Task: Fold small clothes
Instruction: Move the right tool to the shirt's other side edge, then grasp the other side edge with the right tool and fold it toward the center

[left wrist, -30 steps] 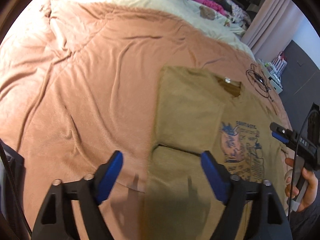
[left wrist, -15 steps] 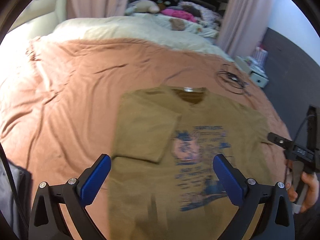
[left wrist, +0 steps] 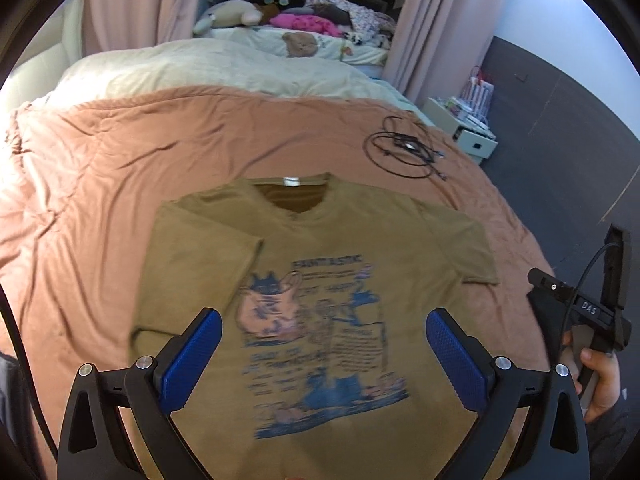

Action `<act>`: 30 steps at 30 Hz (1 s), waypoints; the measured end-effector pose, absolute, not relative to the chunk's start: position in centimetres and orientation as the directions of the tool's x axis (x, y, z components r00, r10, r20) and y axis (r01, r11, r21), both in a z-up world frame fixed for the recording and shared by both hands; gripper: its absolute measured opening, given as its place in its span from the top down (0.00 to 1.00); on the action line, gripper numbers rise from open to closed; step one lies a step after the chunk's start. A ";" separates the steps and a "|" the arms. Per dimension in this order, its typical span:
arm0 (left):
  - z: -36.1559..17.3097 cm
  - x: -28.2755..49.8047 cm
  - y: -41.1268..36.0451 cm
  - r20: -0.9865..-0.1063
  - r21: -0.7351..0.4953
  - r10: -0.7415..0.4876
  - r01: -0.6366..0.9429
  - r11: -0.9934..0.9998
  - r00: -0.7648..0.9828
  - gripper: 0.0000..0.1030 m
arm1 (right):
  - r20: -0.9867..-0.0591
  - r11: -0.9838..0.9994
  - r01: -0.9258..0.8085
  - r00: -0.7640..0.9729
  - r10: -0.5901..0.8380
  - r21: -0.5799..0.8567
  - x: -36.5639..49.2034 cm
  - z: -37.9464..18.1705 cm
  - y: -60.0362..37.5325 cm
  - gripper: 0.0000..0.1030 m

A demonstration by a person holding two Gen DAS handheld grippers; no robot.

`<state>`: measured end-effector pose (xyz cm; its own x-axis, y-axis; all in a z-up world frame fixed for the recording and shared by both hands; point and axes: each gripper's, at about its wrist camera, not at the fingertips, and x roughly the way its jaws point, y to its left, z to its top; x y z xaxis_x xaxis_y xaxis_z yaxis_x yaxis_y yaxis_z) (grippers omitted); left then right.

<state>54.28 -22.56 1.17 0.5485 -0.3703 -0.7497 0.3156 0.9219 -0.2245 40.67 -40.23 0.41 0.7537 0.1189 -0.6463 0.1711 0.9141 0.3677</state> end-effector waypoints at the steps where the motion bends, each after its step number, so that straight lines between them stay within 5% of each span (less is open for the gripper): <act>1: 1.1 54.4 -23.2 -0.746 -0.229 -0.379 0.324 0.918 0.547 0.01 | -0.647 0.911 0.181 0.754 0.112 0.370 40.4 0.2 -40.8 0.00; 7: 0.5 55.6 -27.2 -0.749 -0.244 -0.404 0.347 0.905 0.526 0.00 | -0.649 0.892 0.235 0.756 0.083 0.387 40.2 -0.8 -43.9 0.05; 11: -0.3 56.5 -29.7 -0.731 -0.275 -0.455 0.390 0.879 0.509 0.00 | -0.661 0.868 0.259 0.743 0.100 0.423 40.8 -2.2 -46.1 0.27; 18: -2.6 58.6 -34.3 -0.735 -0.289 -0.482 0.422 0.859 0.477 0.03 | -0.671 0.811 0.306 0.728 0.138 0.498 43.0 -5.3 -50.2 0.44; 30: -8.0 62.8 -42.1 -0.783 -0.283 -0.485 0.471 0.835 0.389 0.50 | -0.693 0.753 0.348 0.695 0.193 0.559 49.5 -11.1 -55.3 0.60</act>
<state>62.78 -42.10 -7.99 0.3891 -0.4852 -0.7831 0.4711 0.8353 -0.2835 49.46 -55.30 -11.09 0.6947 0.1932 -0.6929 0.3480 0.7528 0.5588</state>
